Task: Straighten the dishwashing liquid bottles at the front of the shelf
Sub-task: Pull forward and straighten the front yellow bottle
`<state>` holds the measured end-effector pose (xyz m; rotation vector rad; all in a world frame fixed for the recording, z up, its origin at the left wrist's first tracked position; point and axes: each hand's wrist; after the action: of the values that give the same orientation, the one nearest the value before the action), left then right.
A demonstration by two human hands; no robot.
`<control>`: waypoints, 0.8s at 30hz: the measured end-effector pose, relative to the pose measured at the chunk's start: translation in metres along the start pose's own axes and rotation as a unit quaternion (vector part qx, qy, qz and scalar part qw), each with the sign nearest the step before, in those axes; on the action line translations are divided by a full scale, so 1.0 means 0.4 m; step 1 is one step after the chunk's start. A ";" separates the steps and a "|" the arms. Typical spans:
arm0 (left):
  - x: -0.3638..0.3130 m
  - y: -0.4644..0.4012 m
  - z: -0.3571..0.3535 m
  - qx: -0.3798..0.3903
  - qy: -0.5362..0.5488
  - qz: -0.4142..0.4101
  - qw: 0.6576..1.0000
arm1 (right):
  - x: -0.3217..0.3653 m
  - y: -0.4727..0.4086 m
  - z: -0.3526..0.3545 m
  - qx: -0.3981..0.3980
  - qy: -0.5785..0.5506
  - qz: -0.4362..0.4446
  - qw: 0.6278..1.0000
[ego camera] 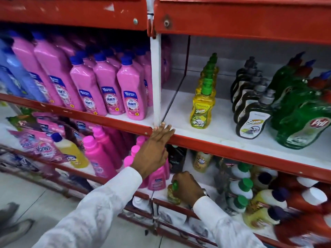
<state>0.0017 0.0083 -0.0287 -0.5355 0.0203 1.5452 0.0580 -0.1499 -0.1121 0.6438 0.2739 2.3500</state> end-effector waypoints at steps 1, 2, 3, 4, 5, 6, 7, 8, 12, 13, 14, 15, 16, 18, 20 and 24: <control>0.002 0.000 -0.001 0.001 0.007 0.002 1.000 | -0.003 0.002 0.002 -0.003 -0.012 -0.007 1.000; 0.003 0.001 -0.002 0.001 0.013 0.002 1.000 | -0.004 0.005 0.005 -0.007 -0.028 -0.012 1.000; 0.004 0.002 -0.002 0.001 0.020 0.001 1.000 | -0.004 0.014 0.014 -0.012 -0.050 -0.017 0.999; 0.005 0.001 -0.002 0.000 0.027 -0.001 1.000 | -0.002 0.028 0.026 -0.024 -0.071 -0.016 0.997; 0.006 0.000 -0.001 -0.002 0.033 -0.001 0.999 | 0.002 0.046 0.046 -0.037 -0.090 -0.011 0.995; 0.007 -0.001 -0.001 -0.006 0.036 -0.004 0.999 | 0.006 0.065 0.068 -0.058 -0.111 -0.001 0.992; 0.009 -0.003 -0.002 -0.011 0.040 -0.009 0.999 | 0.014 0.091 0.099 -0.076 -0.134 0.009 0.988; 0.011 -0.004 -0.002 -0.017 0.043 -0.012 0.999 | 0.021 0.118 0.134 -0.098 -0.157 0.020 0.983; 0.021 -0.007 -0.015 -0.035 0.051 -0.013 0.998 | 0.050 0.233 0.303 -0.193 -0.223 0.067 0.953; 0.024 -0.007 -0.018 -0.039 0.055 -0.010 0.998 | 0.056 0.257 0.345 -0.213 -0.237 0.079 0.945; 0.026 -0.007 -0.022 -0.043 0.057 -0.006 0.997 | 0.063 0.279 0.386 -0.234 -0.246 0.092 0.936; 0.027 -0.008 -0.025 -0.046 0.059 -0.004 0.997 | 0.070 0.297 0.426 -0.258 -0.246 0.106 0.928; 0.028 -0.008 -0.029 -0.047 0.058 0.000 0.997 | 0.078 0.309 0.461 -0.279 -0.239 0.119 0.922; 0.025 -0.009 -0.032 -0.047 0.052 0.007 0.997 | 0.087 0.321 0.527 -0.313 -0.222 0.136 0.913; 0.021 -0.008 -0.034 -0.046 0.049 0.012 0.998 | 0.087 0.311 0.580 -0.335 -0.209 0.143 0.907; 0.011 0.001 -0.035 -0.050 0.051 0.029 0.997 | 0.073 0.250 0.634 -0.330 -0.172 0.119 0.921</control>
<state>0.0058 0.0076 -0.0427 -0.6993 0.0375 1.5806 0.1142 -0.1999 0.1515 0.7521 -0.7643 2.2858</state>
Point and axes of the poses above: each hand's wrist, its own y-axis away from the middle knuckle, its own z-axis out of the back of the hand, x = y × z, and after that the axes turned 10 degrees about x, right-handed
